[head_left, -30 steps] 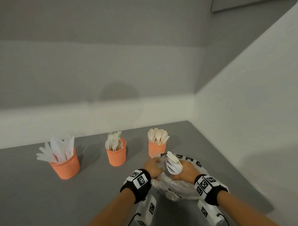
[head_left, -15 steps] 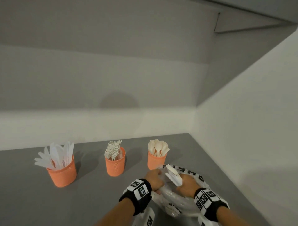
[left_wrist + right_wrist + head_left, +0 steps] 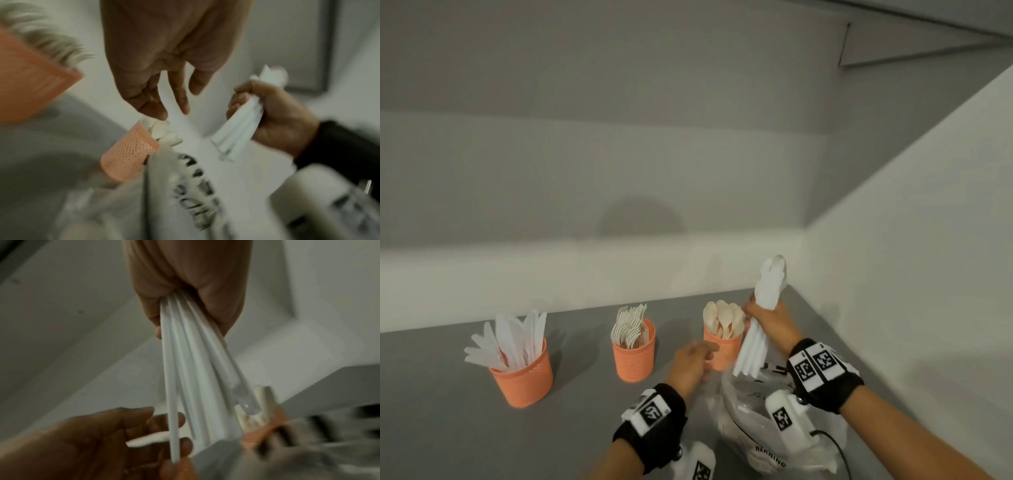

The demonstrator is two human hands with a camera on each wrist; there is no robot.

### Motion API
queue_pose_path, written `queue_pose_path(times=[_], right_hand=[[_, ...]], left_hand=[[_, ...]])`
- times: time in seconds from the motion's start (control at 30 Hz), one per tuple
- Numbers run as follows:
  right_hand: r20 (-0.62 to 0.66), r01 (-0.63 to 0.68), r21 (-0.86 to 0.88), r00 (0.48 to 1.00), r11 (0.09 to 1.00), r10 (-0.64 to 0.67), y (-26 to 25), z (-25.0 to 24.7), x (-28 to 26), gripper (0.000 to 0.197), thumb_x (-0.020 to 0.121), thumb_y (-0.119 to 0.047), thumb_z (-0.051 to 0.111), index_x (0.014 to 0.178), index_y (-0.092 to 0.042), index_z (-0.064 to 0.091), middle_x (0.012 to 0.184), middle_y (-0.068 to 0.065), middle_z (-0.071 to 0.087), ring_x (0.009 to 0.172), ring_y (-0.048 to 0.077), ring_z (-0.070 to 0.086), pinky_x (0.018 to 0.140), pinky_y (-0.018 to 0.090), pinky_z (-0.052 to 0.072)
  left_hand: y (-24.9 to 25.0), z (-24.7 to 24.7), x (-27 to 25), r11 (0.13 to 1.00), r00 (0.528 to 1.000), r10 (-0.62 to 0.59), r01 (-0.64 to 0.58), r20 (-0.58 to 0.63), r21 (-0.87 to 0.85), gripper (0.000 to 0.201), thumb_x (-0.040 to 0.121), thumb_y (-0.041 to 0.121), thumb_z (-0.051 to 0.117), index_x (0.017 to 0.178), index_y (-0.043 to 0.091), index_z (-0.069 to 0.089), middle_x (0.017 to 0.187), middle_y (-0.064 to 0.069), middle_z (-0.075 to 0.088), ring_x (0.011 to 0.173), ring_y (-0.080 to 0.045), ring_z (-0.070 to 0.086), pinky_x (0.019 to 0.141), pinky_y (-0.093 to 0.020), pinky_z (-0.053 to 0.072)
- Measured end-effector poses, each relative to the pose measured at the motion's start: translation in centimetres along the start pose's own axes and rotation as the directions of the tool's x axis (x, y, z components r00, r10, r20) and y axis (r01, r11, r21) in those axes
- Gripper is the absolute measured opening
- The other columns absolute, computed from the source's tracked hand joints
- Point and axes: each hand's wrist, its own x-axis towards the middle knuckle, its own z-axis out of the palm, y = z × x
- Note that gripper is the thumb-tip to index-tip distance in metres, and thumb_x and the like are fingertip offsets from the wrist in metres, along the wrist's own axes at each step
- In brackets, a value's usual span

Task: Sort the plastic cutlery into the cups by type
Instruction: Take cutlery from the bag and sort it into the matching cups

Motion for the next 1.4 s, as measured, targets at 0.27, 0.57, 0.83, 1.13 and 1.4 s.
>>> queue_pose_path(times=[0.27, 0.57, 0.83, 1.13, 1.4], right_hand=[[0.070, -0.002, 0.212, 0.997, 0.977, -0.013, 0.2, 12.4, -0.9, 0.013, 0.079, 0.001, 0.065, 0.085, -0.004, 0.054, 0.064, 0.007, 0.057, 0.045, 0.007, 0.056, 0.052, 0.021, 0.050], [0.149, -0.025, 0.098, 0.989, 0.995, 0.010, 1.7, 18.8, -2.1, 0.026, 0.081, 0.007, 0.056, 0.066, -0.013, 0.050, 0.058, 0.004, 0.052, 0.052, 0.016, 0.051, 0.042, 0.011, 0.043], [0.334, 0.216, -0.227, 0.933, 0.950, -0.133, 3.9, 22.7, -4.6, 0.019, 0.091, -0.008, 0.045, 0.086, -0.015, 0.062, 0.080, 0.004, 0.062, 0.089, 0.019, 0.058, 0.088, 0.035, 0.048], [0.769, -0.280, -0.073, 0.596, 0.957, 0.233, 4.4, 21.6, -4.1, 0.005, 0.089, -0.009, 0.055, 0.087, -0.009, 0.060, 0.060, 0.005, 0.061, 0.043, 0.010, 0.057, 0.045, 0.021, 0.049], [0.730, -0.456, 0.079, 0.632, 0.886, 0.260, 5.6, 22.5, -3.7, 0.013, 0.091, -0.029, 0.057, 0.089, -0.016, 0.054, 0.048, -0.002, 0.048, 0.035, 0.008, 0.041, 0.038, 0.017, 0.038]], left_hand=[[-0.1, -5.9, -1.3, 0.635, 0.956, -0.286, 0.242, 0.067, -0.733, 0.037, 0.099, 0.025, 0.033, 0.102, -0.005, 0.055, 0.092, -0.022, 0.059, 0.083, -0.031, 0.056, 0.080, -0.038, 0.047], [0.4, -11.1, -3.0, 0.882, 0.974, -0.226, 0.208, 0.008, -0.422, 0.025, 0.096, 0.017, 0.032, 0.090, 0.009, 0.055, 0.080, -0.008, 0.059, 0.075, -0.021, 0.057, 0.074, -0.036, 0.048], [1.4, -14.0, -2.6, 0.966, 0.978, 0.031, -0.082, -0.204, -0.246, 0.019, 0.083, 0.015, 0.066, 0.096, 0.002, 0.063, 0.089, -0.012, 0.068, 0.078, -0.018, 0.067, 0.065, -0.024, 0.054], [0.5, -16.6, -2.1, 0.979, 0.991, 0.021, -0.048, -0.133, -0.198, 0.029, 0.086, 0.030, 0.060, 0.085, 0.002, 0.067, 0.088, -0.007, 0.073, 0.079, -0.019, 0.065, 0.077, -0.029, 0.053], [0.8, -18.2, -2.3, 0.982, 0.981, 0.041, -0.075, -0.192, -0.172, 0.029, 0.090, 0.035, 0.055, 0.077, 0.009, 0.056, 0.058, 0.002, 0.062, 0.054, -0.009, 0.061, 0.057, -0.022, 0.050]])
